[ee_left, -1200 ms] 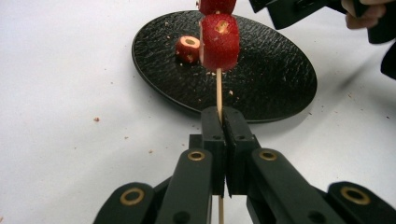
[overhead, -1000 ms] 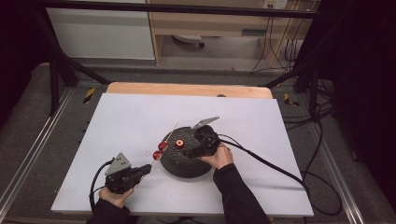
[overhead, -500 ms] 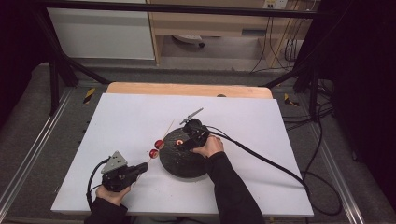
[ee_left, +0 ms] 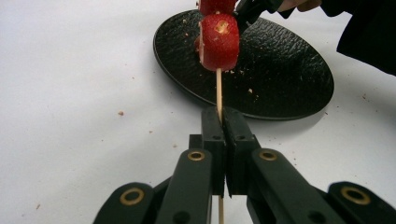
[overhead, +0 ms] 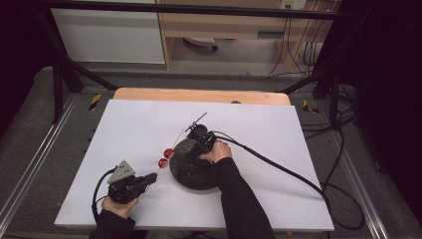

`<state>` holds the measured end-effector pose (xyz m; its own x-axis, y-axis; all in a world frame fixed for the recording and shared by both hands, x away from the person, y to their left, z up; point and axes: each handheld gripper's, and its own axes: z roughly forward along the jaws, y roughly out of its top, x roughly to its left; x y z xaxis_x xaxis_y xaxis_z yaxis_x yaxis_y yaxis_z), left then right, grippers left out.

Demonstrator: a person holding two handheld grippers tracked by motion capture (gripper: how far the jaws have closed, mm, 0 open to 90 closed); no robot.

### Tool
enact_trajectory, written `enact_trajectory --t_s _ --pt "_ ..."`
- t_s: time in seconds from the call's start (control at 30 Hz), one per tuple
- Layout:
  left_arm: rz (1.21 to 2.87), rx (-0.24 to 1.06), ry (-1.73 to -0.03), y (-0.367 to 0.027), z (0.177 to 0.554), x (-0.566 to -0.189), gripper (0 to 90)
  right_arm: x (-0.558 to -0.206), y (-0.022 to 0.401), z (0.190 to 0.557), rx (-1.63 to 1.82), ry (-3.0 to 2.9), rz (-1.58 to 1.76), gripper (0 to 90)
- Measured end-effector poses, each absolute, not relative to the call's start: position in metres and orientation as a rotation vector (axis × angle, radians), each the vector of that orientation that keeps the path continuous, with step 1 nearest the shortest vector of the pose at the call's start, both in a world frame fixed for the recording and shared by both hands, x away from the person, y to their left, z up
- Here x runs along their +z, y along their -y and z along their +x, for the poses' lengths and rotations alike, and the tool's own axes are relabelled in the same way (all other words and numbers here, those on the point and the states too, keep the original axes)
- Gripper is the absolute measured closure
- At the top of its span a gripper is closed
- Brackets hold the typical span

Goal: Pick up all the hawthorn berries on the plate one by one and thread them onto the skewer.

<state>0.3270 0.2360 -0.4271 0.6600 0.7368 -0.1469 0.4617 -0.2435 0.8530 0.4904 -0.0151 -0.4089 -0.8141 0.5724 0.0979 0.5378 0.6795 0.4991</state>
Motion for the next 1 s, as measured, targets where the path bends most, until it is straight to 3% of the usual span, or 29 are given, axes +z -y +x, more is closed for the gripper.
enact_trajectory --t_s 0.57,1.0 --pt "1.892 0.352 -0.943 -0.236 0.327 -0.427 88.1 -0.414 0.015 0.498 0.789 -2.869 0.943 61.0" --pt "1.881 0.364 -0.95 -0.236 0.326 -0.426 88.1 -0.403 0.019 0.494 0.841 -2.844 0.98 62.0"
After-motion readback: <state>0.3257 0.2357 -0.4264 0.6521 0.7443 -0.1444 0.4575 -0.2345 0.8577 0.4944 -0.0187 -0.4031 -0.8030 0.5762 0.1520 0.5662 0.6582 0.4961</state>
